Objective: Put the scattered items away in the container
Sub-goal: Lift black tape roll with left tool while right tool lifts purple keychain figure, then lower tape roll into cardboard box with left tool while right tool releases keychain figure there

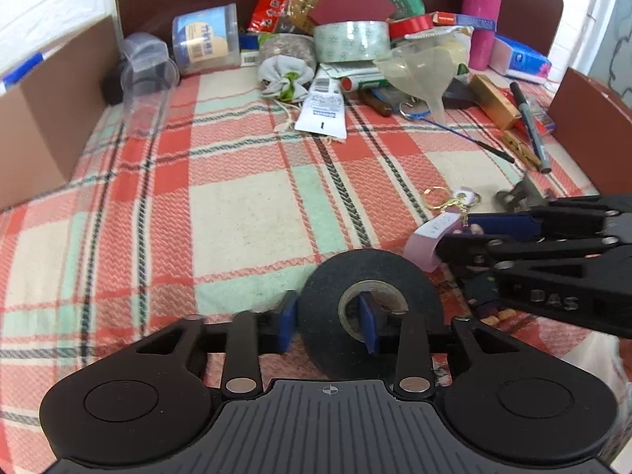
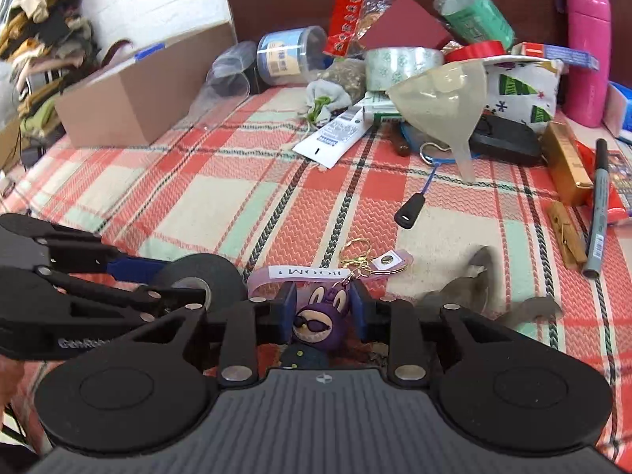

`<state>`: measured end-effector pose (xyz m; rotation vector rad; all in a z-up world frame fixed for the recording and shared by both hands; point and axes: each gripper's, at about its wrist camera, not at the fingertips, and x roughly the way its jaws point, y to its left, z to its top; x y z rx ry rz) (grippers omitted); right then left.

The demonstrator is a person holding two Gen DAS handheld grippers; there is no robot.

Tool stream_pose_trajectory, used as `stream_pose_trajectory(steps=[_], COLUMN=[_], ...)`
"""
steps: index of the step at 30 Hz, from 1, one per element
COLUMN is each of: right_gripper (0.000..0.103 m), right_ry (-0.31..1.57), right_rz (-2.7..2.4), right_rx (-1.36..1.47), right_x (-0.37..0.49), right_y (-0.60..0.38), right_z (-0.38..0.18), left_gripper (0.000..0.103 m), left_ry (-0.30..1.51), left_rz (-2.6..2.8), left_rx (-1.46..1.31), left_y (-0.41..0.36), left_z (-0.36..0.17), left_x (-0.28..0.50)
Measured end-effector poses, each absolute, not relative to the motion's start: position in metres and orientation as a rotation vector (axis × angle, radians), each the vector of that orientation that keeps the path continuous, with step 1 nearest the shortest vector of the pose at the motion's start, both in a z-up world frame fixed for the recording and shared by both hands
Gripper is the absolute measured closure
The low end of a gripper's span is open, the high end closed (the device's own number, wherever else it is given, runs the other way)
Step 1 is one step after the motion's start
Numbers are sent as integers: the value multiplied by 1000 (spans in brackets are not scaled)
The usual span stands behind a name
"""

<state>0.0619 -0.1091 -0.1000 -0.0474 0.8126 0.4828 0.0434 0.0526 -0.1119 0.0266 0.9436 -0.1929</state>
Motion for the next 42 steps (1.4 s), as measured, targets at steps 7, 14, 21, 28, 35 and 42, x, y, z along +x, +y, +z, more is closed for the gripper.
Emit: stream_pose_trajectory(steps=[7,14,21,28,35,42], right_gripper=[85,95,95,95,95,95], right_ry=[763,727,694,616,546,493], right_rz=[517,566,615,688,785,921], right_rx=[-23,-11,-10,-27,-103,-150], right_x=[46,45,45,55,63,79], right_y=[-116,-106,-96,-78,-39,15], right_z=[-76,-60,-44,-9,22,56], left_gripper=[76,76,76,76,76,76], left_ry=[938,860,810,773,733,693], left_rz=[-148,-68,-2,39,78,144], left_rx=[-67,-112,-154,-160,-165,-178], left_y=[74,104,135,157,178,214], left_z=[-102,-75,-54,-33,-10,16], left_x=[35,19,8,9,11,24])
